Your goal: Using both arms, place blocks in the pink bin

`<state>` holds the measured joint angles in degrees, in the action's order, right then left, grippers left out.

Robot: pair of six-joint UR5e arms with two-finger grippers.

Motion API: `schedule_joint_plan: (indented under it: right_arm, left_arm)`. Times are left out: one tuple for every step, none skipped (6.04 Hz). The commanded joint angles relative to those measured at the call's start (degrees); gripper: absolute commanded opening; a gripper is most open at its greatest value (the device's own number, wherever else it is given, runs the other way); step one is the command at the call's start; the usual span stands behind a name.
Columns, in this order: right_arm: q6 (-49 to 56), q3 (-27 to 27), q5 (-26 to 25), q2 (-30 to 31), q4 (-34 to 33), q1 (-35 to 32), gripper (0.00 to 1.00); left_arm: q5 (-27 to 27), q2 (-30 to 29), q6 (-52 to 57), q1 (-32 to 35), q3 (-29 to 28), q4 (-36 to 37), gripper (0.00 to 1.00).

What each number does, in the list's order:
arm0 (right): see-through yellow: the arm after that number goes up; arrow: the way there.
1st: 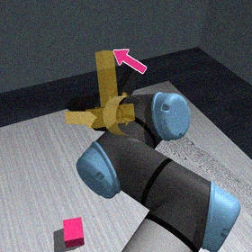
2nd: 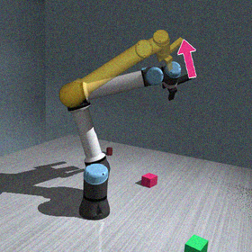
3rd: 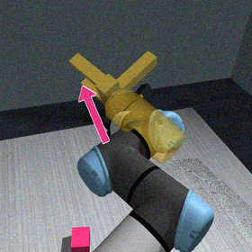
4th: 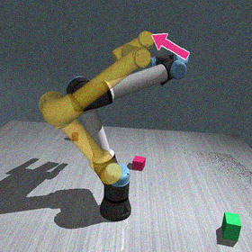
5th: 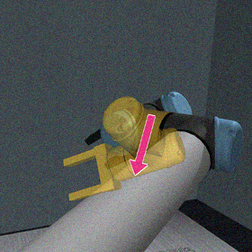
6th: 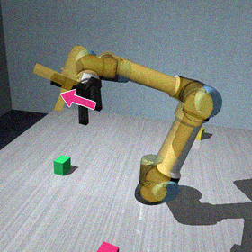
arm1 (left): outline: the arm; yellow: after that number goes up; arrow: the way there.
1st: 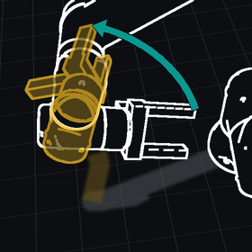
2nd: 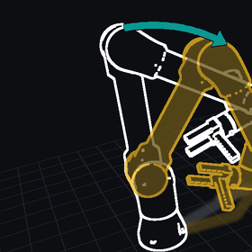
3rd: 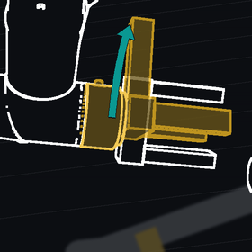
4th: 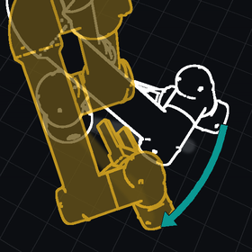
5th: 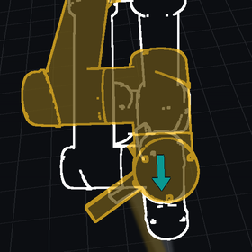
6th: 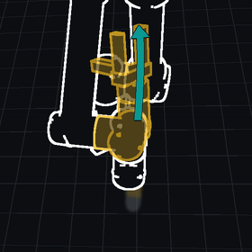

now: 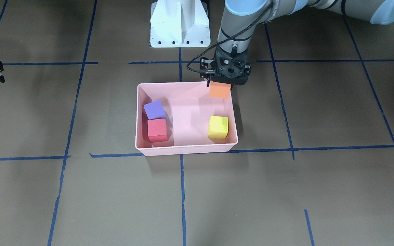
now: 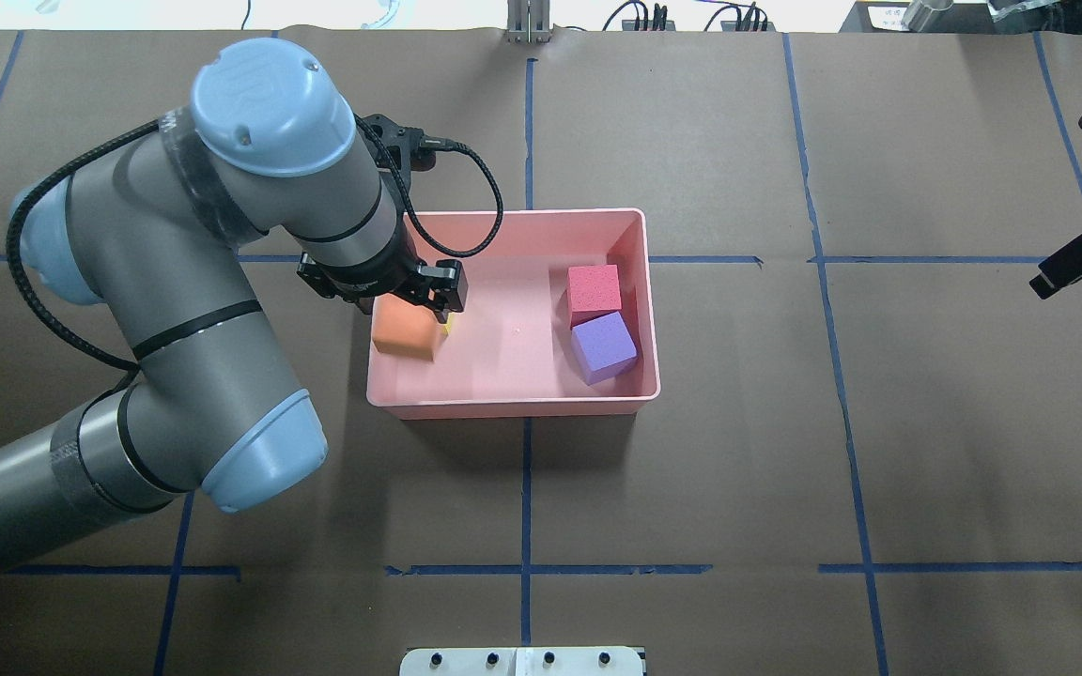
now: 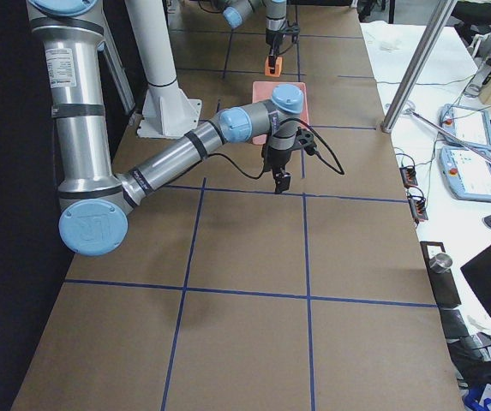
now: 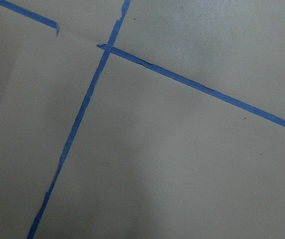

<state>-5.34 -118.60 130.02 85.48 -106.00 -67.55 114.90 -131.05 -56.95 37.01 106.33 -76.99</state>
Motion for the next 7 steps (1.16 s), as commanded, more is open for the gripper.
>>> schedule_joint_plan:
  right_arm:
    - [0.2,0.0,0.3,0.0,0.0,-0.3,1.00]
    - [0.5,0.0,0.4,0.2,0.0,-0.9,1.00]
    - [5.1,0.2,0.7,1.9,0.0,-3.6,0.99]
    - [14.4,0.7,1.5,5.7,-0.4,-9.0,0.99]
    - [22.9,1.7,1.4,9.2,-0.6,-14.4,1.00]
    - [30.0,4.3,1.4,12.8,-0.4,-19.2,1.00]
    - [31.9,7.7,1.1,15.7,0.0,-23.5,1.00]
  left_arm:
    - [0.1,0.1,-0.3,0.1,1.5,2.9,1.00]
    - [0.1,3.4,1.6,0.9,4.9,3.9,1.00]
    - [0.1,6.7,8.8,3.7,6.0,3.9,1.00]
    - [0.3,9.6,19.4,8.3,5.3,3.9,1.00]
    - [2.8,12.2,31.1,13.8,4.1,4.0,1.00]
    - [5.9,15.3,44.7,20.9,1.4,4.0,1.00]
    - [11.2,18.1,55.5,29.5,-3.7,3.5,1.00]
